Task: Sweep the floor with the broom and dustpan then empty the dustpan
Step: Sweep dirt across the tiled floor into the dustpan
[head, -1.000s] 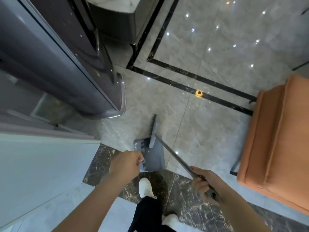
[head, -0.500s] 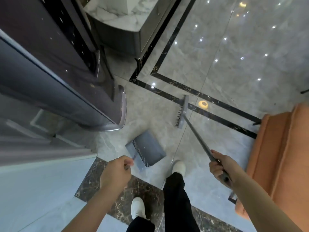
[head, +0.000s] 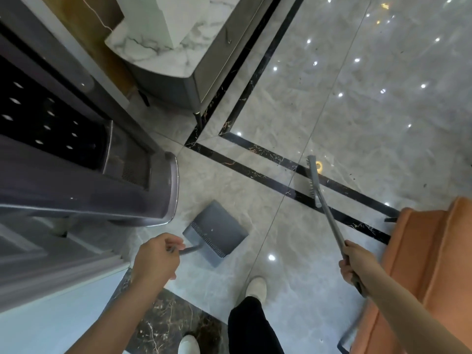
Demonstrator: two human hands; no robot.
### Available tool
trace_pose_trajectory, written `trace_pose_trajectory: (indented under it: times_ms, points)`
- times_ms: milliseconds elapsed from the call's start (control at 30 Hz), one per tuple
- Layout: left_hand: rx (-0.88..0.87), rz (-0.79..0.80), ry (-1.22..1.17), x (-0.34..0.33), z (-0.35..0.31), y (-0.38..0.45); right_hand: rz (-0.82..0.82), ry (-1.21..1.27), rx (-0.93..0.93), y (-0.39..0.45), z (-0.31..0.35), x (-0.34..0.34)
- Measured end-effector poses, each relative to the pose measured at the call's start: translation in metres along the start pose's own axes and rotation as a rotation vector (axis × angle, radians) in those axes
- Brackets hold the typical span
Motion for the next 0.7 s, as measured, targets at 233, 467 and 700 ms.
trace_pose_trajectory:
  times_ms: [233, 467, 700]
  points:
    - [0.041, -0.033, -0.007, -0.007, -0.051, 0.017, -0.003, -0.011, -0.033, 0.03, 0.048, 0.009]
    - [0.055, -0.07, 0.085, 0.005, -0.06, 0.03, 0.017, -0.326, 0.04, 0.038, 0.07, -0.028]
    - [0.052, -0.095, 0.125, 0.008, -0.068, 0.03, 0.166, -0.649, 0.019, 0.002, 0.042, -0.084]
Point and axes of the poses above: each hand's wrist, its own y-axis towards the middle knuckle, its own x-axis out of the back of the hand, z = x × y, the point moved 9 cm from there along y, towards the middle knuckle, and after that the axes turned 8 degrees about y, right-handed, at the moved point
